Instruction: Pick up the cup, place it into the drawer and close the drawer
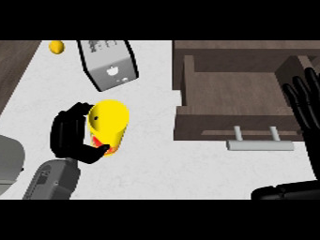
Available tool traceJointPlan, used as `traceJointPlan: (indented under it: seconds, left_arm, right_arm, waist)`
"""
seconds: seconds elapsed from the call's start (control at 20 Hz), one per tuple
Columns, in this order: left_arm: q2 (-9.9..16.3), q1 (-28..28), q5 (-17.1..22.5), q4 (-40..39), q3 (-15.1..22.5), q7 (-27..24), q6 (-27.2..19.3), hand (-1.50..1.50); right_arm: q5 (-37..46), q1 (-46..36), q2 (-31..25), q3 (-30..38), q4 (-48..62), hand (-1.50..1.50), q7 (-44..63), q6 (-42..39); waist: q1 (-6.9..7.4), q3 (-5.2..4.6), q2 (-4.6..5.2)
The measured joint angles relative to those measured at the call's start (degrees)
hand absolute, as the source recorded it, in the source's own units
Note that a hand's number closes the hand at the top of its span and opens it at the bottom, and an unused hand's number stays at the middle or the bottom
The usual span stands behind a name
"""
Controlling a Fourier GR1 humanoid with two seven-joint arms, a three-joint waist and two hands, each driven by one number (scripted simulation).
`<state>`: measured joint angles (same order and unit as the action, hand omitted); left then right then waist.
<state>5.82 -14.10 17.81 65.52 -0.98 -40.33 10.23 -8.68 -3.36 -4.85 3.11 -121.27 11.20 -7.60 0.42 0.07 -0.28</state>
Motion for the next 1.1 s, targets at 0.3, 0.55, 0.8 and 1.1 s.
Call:
traceJointPlan:
  seconds: [0.3, 0.55, 0.8, 1.1]
  left_arm:
    - [-1.8, -4.6, 1.7, 12.4, 1.5, 13.8, -5.9, 1.50]
    - [-2.6, -11.5, 0.8, 14.9, 1.7, 20.7, -10.4, 1.50]
    - [-3.7, -20.0, -1.8, 14.3, 2.3, 26.8, -15.6, 1.50]
    - [-4.4, -27.8, -4.9, 11.1, 2.9, 30.4, -19.3, 1.50]
  right_arm:
    - [0.7, -0.4, 0.4, -0.3, 1.3, -1.50, -1.0, 0.1]
    - [-0.9, -1.4, -0.6, 1.3, 1.0, -1.50, -0.2, -0.3]
    - [-1.5, -2.1, -1.3, 2.6, 2.4, -1.50, -1.1, -0.9]
    - [-0.4, -1.4, -0.6, 1.9, 2.8, -1.50, -2.1, -0.8]
  waist:
    - [-0.21, -0.02, 0.09]
    - [-0.51, -0.05, 0.19]
    - [-0.69, -0.04, 0.25]
    - [-0.80, -0.05, 0.28]
